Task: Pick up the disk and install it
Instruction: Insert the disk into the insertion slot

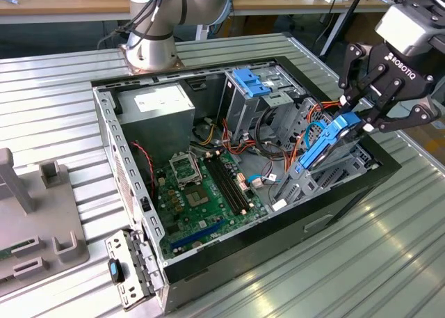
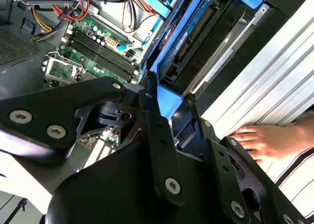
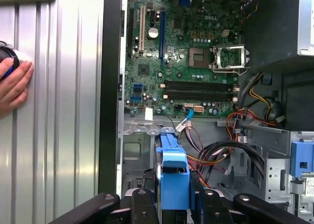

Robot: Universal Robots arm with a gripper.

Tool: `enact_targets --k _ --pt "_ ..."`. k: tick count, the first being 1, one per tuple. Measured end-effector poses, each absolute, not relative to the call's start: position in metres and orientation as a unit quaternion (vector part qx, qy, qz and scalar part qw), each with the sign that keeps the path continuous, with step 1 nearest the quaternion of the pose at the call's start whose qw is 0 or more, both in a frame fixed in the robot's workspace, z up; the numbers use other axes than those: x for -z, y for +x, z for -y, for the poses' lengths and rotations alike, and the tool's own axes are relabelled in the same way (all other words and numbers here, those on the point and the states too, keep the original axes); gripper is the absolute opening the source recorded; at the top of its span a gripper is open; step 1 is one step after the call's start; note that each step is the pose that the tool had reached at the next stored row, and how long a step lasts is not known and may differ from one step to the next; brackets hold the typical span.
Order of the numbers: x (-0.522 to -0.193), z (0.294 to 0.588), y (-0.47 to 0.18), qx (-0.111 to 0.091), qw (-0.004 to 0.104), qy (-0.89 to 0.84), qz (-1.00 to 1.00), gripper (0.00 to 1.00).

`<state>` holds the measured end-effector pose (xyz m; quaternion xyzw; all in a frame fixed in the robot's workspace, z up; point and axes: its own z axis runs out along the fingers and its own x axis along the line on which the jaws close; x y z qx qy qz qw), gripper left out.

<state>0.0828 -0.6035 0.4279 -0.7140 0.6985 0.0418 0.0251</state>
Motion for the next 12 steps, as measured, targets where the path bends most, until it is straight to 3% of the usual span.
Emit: enact_targets --k 6,8,12 --pt "-0.4273 0.6035 0.0849 -0.042 0.025 -0.714 -0.698 0.36" --pt "-0.4271 0.6035 0.0845 -0.045 0.031 -0.714 -0.698 0.36" --pt "-0.4271 0.6037 0.0844 -0.045 0.032 -0.714 -0.698 0.36"
